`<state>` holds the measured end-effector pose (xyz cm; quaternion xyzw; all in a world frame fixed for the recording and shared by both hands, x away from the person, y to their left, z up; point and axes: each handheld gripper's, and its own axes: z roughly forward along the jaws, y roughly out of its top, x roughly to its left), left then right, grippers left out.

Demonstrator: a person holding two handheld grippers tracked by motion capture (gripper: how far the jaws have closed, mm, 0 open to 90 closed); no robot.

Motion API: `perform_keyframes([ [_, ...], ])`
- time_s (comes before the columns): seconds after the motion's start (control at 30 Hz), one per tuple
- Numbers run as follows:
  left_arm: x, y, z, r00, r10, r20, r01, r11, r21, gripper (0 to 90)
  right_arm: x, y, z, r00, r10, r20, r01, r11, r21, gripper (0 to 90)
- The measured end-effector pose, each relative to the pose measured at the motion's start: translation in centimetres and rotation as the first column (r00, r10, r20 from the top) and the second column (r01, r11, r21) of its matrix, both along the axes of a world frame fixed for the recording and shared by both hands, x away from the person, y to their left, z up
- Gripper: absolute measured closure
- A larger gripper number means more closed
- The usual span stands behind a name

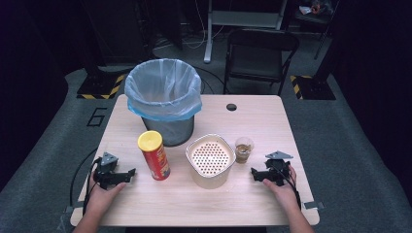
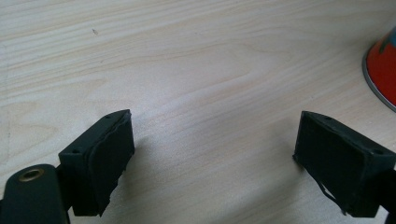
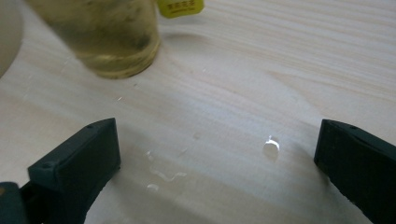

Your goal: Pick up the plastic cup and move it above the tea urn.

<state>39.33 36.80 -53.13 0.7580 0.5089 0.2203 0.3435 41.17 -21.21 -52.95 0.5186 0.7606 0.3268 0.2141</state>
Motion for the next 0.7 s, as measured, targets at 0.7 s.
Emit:
perform_keyframes([
  [0.7, -0.4, -0.2, 0.0, 0.9998, 0.021, -0.001, -0.021, 0.9998, 0.003, 12.4, -1.5, 0.1, 0.3, 0.9968, 0.080, 0.006, -0.080, 0.997, -0.003, 15.8],
])
